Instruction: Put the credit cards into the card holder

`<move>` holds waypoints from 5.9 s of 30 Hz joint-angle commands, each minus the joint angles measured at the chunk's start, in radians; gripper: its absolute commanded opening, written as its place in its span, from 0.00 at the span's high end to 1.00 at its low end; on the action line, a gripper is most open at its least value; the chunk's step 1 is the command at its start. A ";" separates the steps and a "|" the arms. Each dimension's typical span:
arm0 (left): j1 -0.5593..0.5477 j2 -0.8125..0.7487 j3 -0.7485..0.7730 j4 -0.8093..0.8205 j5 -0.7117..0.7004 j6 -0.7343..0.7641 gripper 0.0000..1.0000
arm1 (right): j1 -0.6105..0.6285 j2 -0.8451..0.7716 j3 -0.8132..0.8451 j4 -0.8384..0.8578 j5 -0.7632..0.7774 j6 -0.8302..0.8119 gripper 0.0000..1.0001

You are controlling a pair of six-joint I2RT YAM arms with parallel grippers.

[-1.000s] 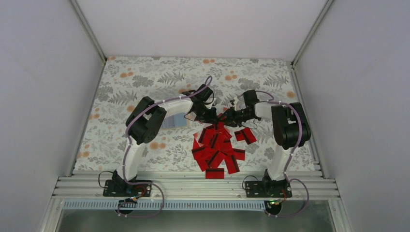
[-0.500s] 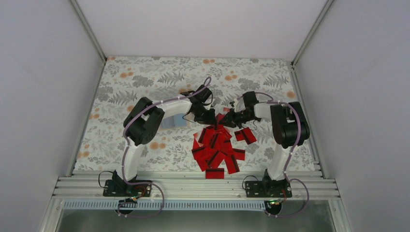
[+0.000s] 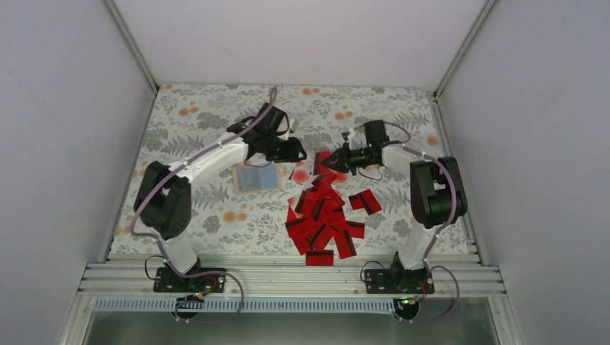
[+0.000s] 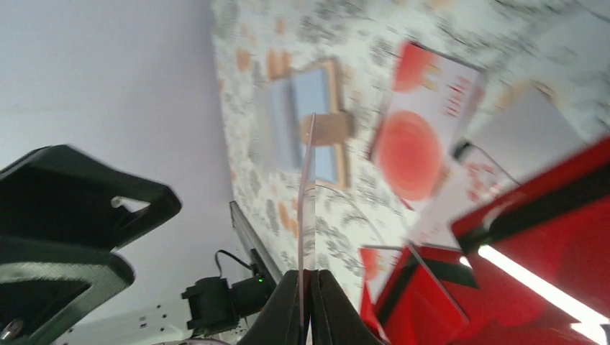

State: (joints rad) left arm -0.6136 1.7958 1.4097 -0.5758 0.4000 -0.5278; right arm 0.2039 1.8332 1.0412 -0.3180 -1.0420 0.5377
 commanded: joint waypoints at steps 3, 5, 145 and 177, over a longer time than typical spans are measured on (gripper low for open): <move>0.159 -0.180 -0.102 0.115 0.229 0.025 0.51 | 0.010 -0.096 0.115 0.056 -0.118 0.123 0.96; 0.206 -0.216 -0.126 0.192 0.339 0.023 0.46 | 0.016 -0.108 0.154 0.066 -0.133 0.165 0.96; 0.456 -0.106 -0.551 0.287 0.220 0.081 0.98 | 0.325 0.293 0.365 -0.118 0.099 -0.046 0.59; 0.465 -0.069 -0.585 0.458 0.299 0.054 0.98 | 0.327 0.403 0.374 -0.128 0.073 -0.095 0.62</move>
State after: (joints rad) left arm -0.1532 1.7153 0.8436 -0.1802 0.6678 -0.4824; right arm 0.5201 2.2024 1.4040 -0.4454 -0.9623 0.4644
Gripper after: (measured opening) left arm 0.028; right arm 0.378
